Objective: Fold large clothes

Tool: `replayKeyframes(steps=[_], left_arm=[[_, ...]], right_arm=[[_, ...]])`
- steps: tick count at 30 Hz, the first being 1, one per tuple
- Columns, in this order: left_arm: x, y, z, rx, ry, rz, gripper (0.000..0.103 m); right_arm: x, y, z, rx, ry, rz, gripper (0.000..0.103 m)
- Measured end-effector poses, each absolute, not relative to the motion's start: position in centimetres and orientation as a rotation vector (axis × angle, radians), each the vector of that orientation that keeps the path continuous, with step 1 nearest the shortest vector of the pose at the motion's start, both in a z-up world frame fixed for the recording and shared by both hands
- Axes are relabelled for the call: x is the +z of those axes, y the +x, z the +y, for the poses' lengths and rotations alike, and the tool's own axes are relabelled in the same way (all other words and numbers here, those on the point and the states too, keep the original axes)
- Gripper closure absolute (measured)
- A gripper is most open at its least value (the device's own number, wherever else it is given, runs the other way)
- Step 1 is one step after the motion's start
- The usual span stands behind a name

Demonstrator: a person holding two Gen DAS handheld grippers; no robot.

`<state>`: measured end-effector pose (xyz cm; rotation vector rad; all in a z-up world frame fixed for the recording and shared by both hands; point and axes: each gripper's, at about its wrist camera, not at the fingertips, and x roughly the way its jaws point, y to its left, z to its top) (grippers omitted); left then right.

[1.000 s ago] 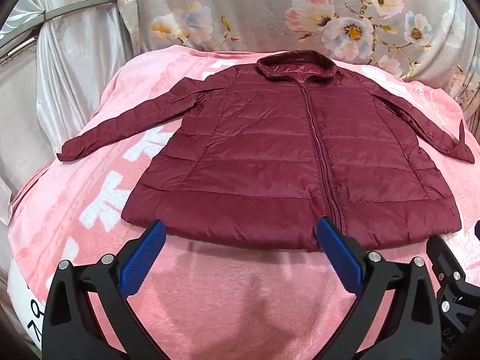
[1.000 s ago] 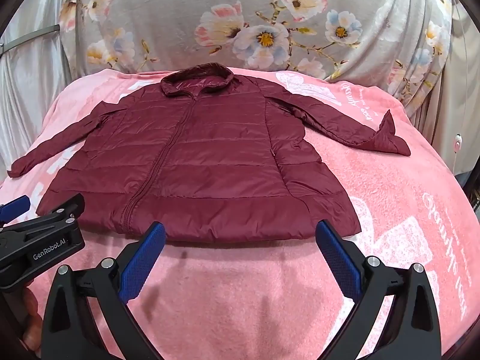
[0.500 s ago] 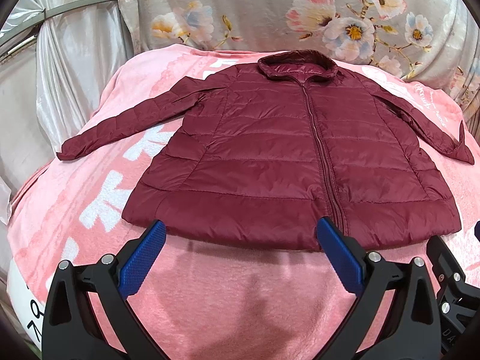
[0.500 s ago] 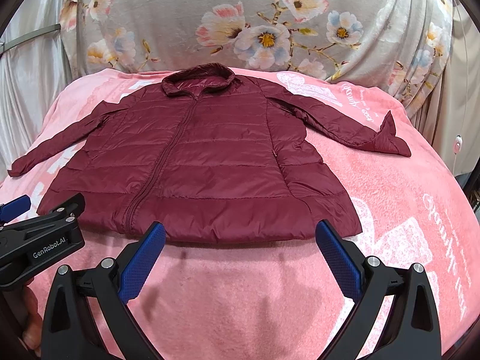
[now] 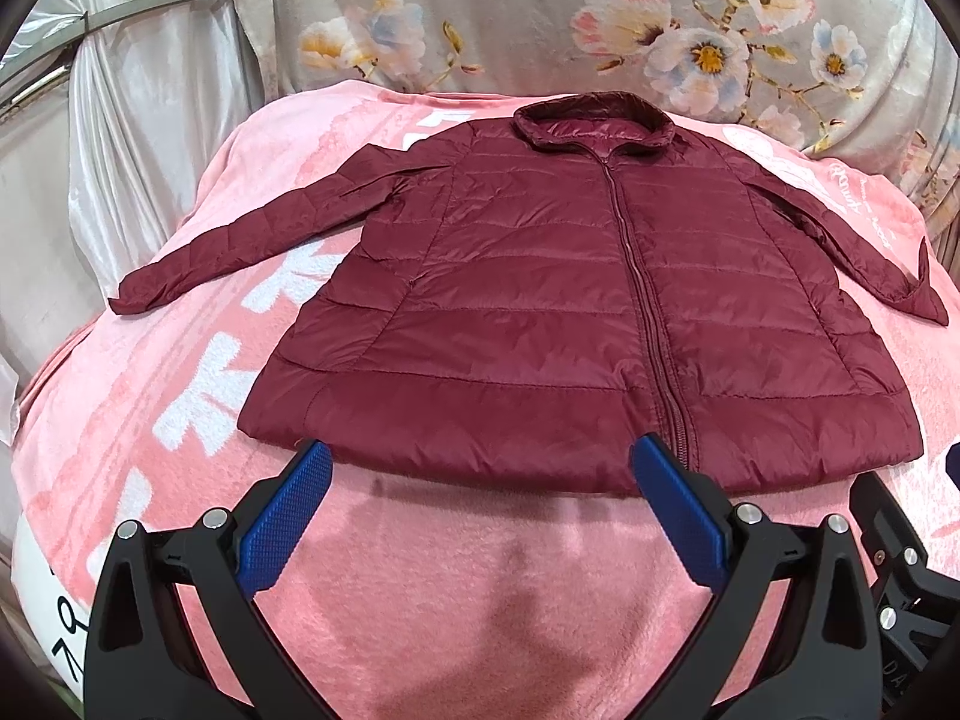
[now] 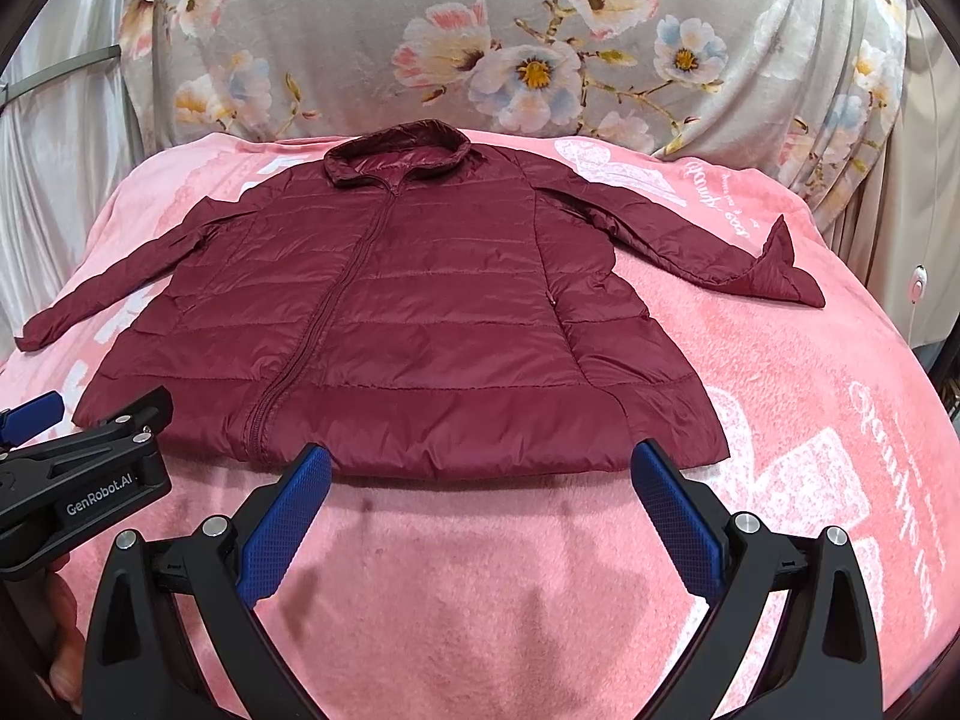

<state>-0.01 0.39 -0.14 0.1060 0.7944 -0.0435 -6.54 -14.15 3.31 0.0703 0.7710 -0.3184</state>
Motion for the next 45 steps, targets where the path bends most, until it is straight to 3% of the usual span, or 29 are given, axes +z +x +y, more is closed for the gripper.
replayKeyframes(steps=[45], left_arm=[[-1.2,0.1,0.5,-0.051,0.099,0.819,0.005]], right_arm=[[2.7,-6.4,-14.0,-0.31,0.075,0.791,0.005]])
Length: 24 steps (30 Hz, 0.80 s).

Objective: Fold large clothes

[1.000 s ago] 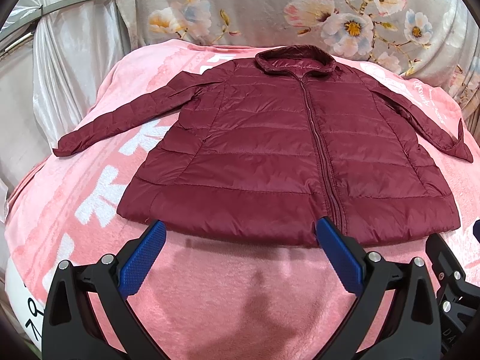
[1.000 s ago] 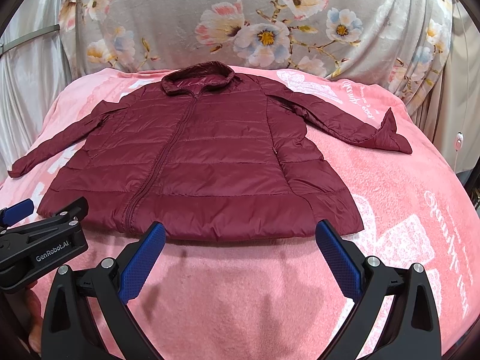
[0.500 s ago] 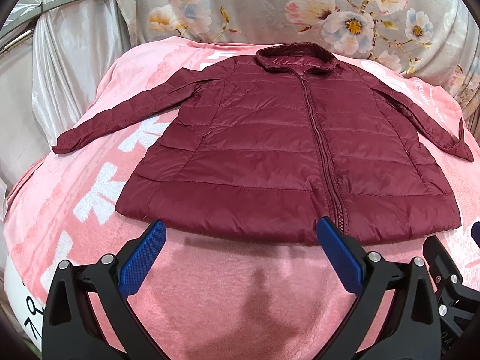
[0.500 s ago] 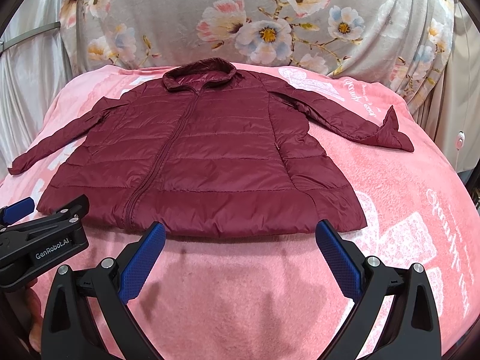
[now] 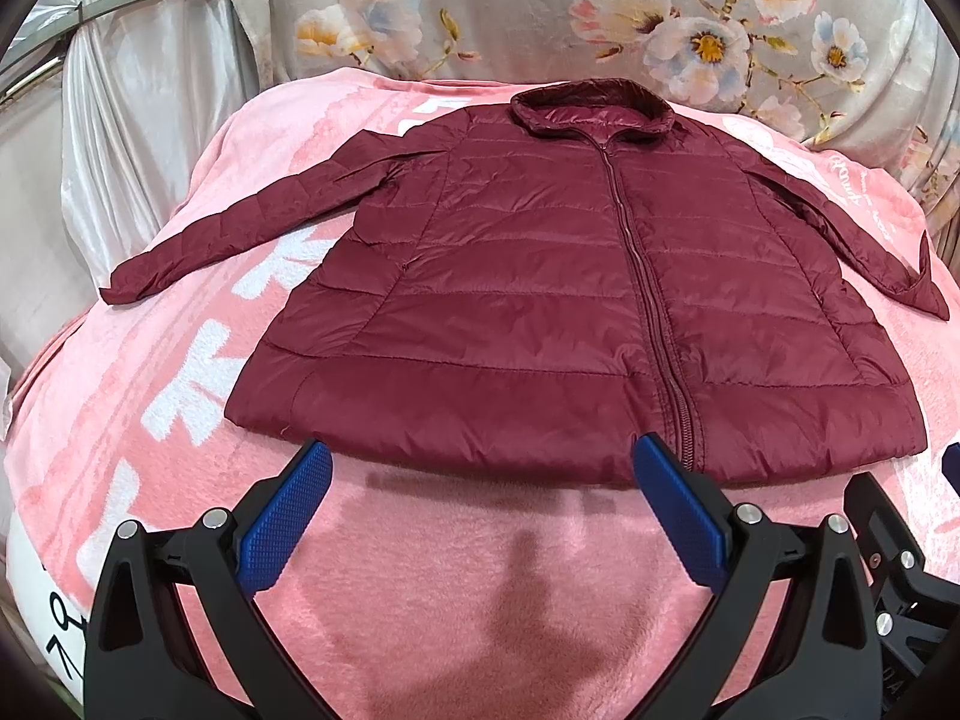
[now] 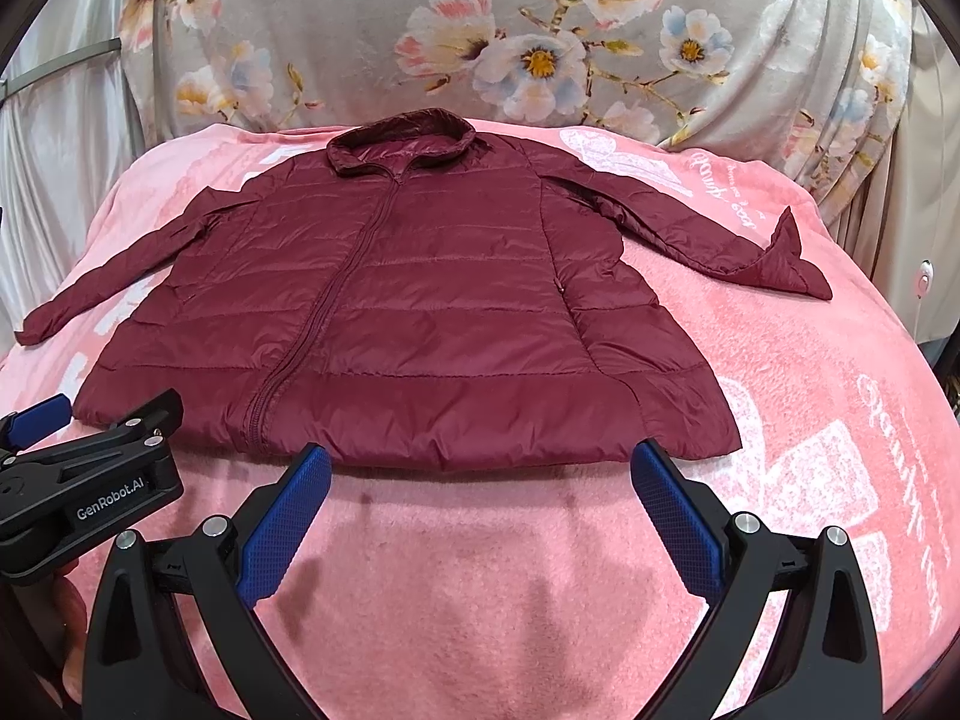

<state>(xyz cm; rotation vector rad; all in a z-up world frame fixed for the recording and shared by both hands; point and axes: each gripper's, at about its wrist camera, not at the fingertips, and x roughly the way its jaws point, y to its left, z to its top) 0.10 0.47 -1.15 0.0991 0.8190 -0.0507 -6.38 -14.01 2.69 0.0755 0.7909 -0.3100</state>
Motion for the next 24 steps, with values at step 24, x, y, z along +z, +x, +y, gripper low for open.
replayKeyframes(steps=[24], left_arm=[[4.7,5.1,2.5,0.007,0.048,0.67,0.005]], right_arm=[[8.0,-2.2,-29.4,-0.58,0.138,0.67,0.005]])
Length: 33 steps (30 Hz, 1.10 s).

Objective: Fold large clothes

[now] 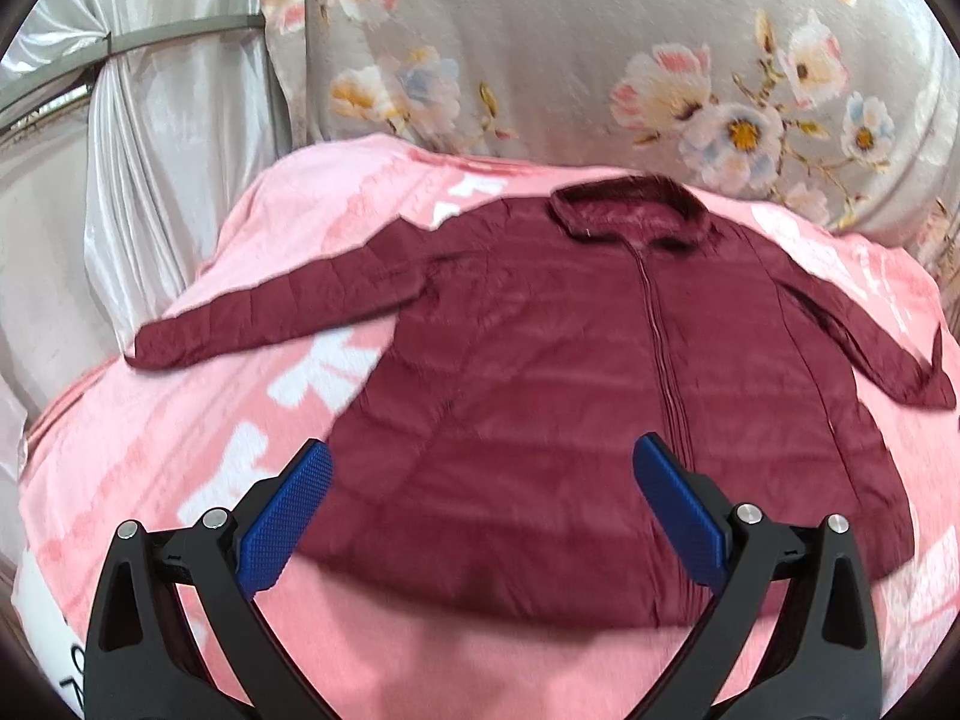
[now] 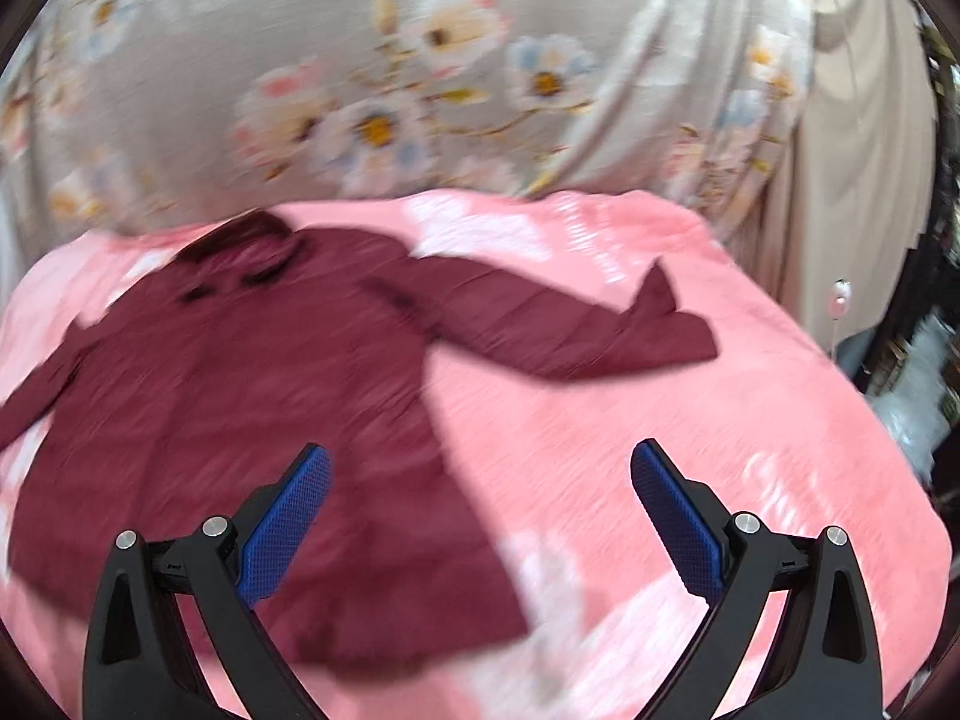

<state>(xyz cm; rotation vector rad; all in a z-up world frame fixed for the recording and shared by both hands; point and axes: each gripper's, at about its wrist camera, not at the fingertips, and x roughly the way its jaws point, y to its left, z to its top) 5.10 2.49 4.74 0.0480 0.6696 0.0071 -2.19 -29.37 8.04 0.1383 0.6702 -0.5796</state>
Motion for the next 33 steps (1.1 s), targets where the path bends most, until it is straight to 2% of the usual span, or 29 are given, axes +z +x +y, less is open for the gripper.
replayKeyframes(steps=[6,13,16,18,19,21,23,28,33], left_arm=[[5.0,8.8,2.7,0.043,0.039,0.658,0.005],[2.0,13.1,2.6,0.06,0.005,0.728,0.005],[0.4,14.2,2.6,0.064,0.004,0.768,0.005],[-0.7,14.7,2.7,0.072,0.009,0.792,0.005],[-0.9,14.8,2.7,0.074,0.009,0.797,0.005],[-1.6,15.0,3.1,0.079,0.008,0.813,0.005],[-2.0,15.1,3.6,0.084,-0.003,0.827,0.005],[-2.6,15.2,5.0,0.089,-0.065,0.851,0.005],[-2.4,14.8,5.7,0.076,-0.111,0.854,0.005]], right_arm=[[8.5,2.5,-39.1,-0.714,0.228,0.643,0.005],[4.7,8.3,-48.5,-0.793,0.47,0.696,0.005],[2.7,9.8,-50.5,-0.838,0.524,0.732,0.019],[1.2,10.6,-51.7,-0.885,0.53,0.769,0.042],[0.4,10.6,-52.2,-0.902,0.548,0.783,0.049],[-0.6,10.3,-53.0,-0.912,0.59,0.784,0.084],[-0.8,9.9,-53.3,-0.924,0.61,0.769,0.096],[3.2,10.7,-50.0,-0.904,0.477,0.637,0.097],[9.8,14.6,-39.3,-0.474,0.28,0.435,0.097]])
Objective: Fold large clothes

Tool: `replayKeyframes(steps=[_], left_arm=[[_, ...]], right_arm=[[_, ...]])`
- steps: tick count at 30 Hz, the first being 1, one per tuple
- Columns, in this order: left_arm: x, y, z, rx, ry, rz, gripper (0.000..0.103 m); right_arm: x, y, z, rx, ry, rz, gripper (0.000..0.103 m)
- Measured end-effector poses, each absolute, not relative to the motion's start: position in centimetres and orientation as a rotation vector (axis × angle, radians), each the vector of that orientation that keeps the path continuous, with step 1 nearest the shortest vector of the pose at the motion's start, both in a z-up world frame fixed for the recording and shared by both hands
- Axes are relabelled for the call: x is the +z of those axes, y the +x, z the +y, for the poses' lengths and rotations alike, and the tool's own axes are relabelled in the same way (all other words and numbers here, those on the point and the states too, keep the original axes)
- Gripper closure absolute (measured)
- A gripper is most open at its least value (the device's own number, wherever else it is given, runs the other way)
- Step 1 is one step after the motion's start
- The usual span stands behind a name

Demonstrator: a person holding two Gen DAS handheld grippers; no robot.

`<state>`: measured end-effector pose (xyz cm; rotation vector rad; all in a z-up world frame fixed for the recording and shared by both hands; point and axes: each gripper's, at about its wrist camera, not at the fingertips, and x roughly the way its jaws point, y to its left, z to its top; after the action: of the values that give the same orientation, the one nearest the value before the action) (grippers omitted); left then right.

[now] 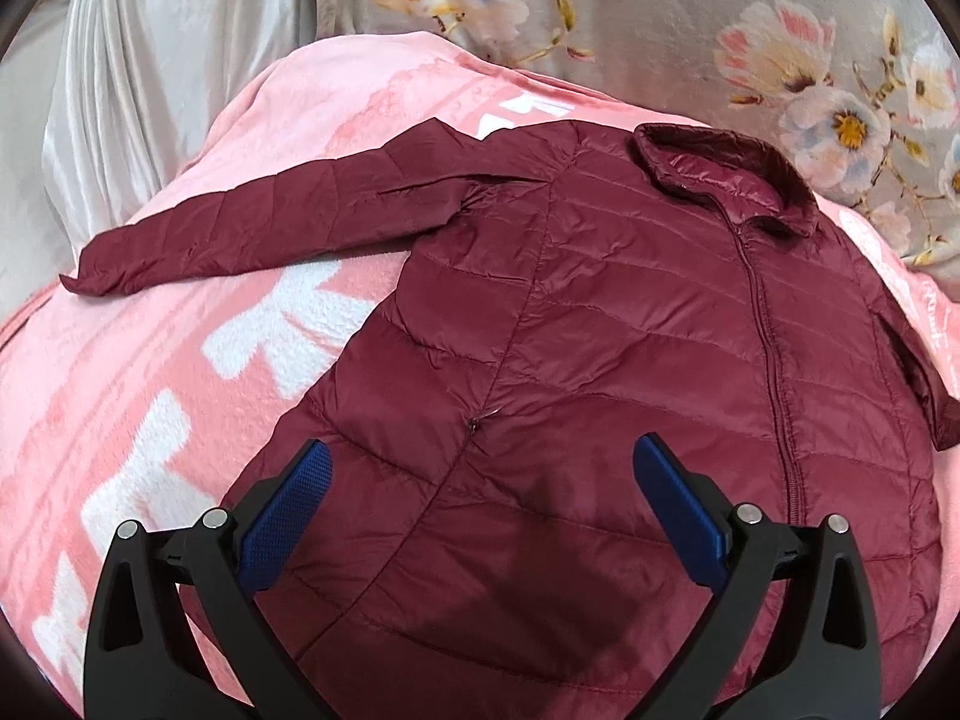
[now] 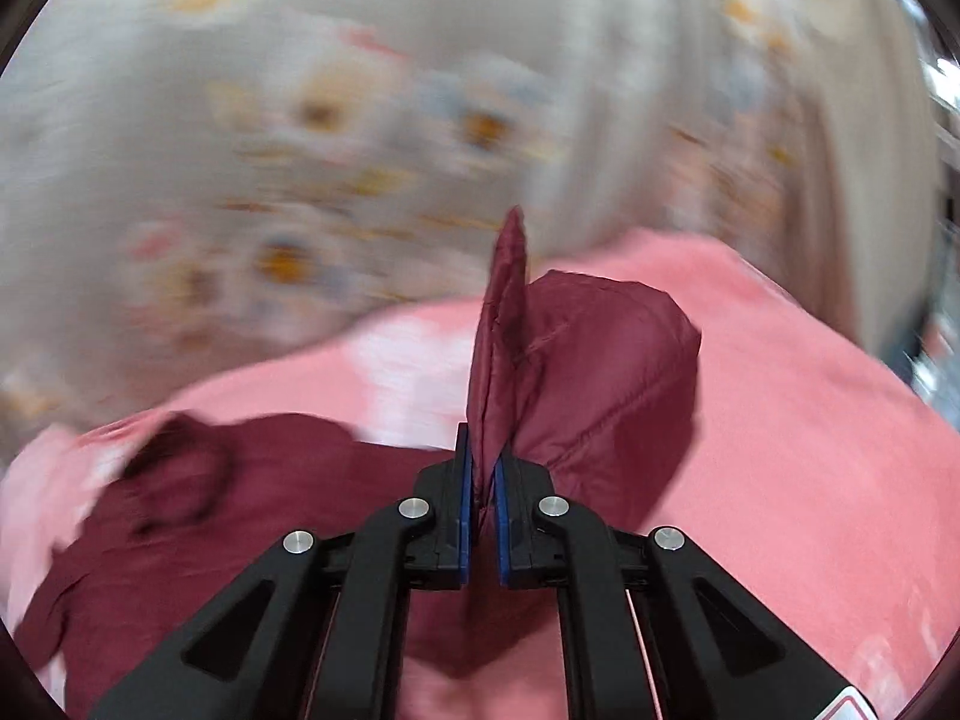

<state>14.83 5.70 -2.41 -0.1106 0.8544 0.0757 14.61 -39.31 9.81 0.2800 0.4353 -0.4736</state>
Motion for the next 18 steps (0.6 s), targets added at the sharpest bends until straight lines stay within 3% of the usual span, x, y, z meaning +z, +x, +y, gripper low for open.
replayKeyframes(steps=[6,12,18], left_arm=[[-2.2,14.3,7.1,0.079,-0.142,0.854,0.005],[-2.1,14.3,9.1,0.058,-0.185,0.852,0.005],[-1.8,15.6,10.3,-0.039,-0.284,0.856,0.005]], right_arm=[[10.4,19.6,-23.9,0.046,0.063,0.427,0.097],[3.7,23.0,-14.0,0.267,0.004,0.604,0.096],[-2.5,23.8,-10.2,0.321,-0.028,0.769,0.092]])
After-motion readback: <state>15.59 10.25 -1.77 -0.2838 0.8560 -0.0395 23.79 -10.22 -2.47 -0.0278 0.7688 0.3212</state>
